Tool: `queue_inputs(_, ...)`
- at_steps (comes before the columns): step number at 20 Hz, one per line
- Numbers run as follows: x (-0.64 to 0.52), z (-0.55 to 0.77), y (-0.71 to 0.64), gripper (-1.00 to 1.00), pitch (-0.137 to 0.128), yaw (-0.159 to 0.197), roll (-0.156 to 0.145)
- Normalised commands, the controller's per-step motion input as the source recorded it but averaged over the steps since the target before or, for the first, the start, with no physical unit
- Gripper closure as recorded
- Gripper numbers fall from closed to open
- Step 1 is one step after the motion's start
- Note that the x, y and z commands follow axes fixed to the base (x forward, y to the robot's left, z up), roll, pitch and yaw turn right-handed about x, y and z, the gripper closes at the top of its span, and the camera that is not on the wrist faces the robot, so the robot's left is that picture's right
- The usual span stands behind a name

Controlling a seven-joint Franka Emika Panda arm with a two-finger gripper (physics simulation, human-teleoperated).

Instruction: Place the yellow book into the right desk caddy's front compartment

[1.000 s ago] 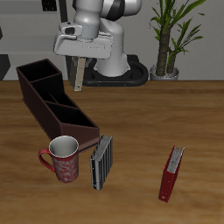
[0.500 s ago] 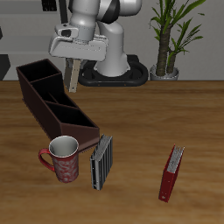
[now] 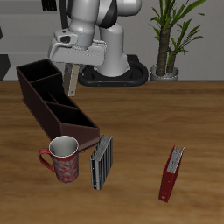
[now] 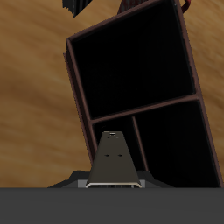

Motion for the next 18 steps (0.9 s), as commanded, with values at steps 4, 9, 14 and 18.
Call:
queue_inputs(4,0.0,-0.14,-0.02,1.0,0.022,-0.001,-0.004)
queue_inputs(9,0.05,-0.08,-0.04,1.0,0.01,-0.003,-0.01)
queue_inputs(14,0.08,0.04,-0.09,1.0,-0.016,-0.004,-0.016)
queue_inputs(18,0.07,-0.05,-0.09,1.0,0.01,-0.004,-0.011)
